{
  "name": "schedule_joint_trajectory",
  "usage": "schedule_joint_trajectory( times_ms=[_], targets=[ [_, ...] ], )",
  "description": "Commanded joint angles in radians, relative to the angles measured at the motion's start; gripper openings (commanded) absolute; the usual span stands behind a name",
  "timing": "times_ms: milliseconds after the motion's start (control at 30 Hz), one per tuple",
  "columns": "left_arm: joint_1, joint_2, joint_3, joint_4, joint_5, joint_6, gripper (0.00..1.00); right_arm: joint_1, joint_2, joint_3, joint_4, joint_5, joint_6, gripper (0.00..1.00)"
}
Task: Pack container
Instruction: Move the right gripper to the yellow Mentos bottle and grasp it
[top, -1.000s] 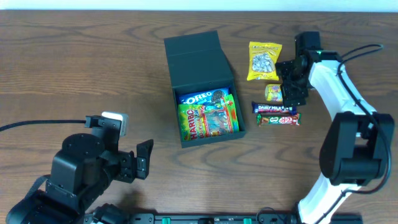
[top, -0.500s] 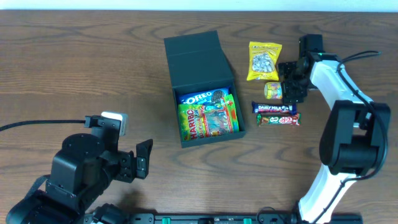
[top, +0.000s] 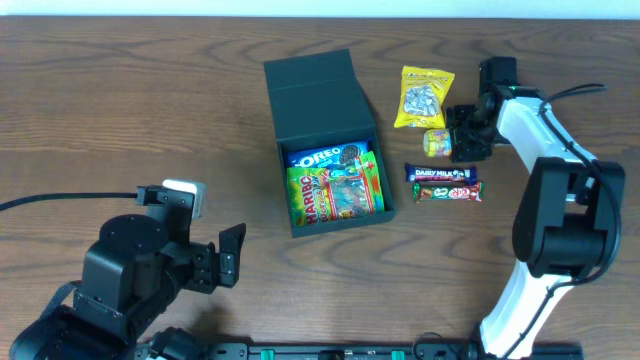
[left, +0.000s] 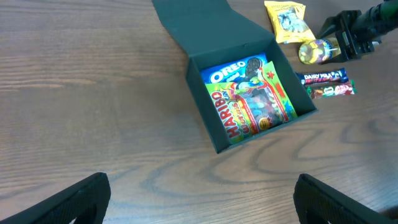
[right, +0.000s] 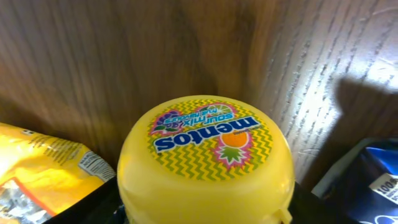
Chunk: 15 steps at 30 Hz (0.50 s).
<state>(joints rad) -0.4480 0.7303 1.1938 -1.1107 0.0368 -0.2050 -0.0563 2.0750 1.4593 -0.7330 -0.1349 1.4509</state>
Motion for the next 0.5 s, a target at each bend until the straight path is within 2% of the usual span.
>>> schedule_joint_trajectory(
  times_ms=[0,167,300,467],
  targets=[
    [0.002,-0.002,0.023,0.001,-0.019,0.007,0.95,-0.003,0.019,0.003,-0.003,0.003,-0.02,0.63],
    [0.002,-0.002,0.023,0.0,-0.018,0.007,0.95,-0.005,0.019,0.018,-0.021,-0.005,-0.04,0.5],
    [0.003,-0.002,0.023,0.0,-0.018,0.007,0.96,-0.011,0.019,0.068,-0.073,-0.014,-0.075,0.47],
    [0.002,-0.002,0.023,0.0,-0.018,0.007,0.95,-0.031,0.019,0.221,-0.216,-0.013,-0.183,0.4]
  ],
)
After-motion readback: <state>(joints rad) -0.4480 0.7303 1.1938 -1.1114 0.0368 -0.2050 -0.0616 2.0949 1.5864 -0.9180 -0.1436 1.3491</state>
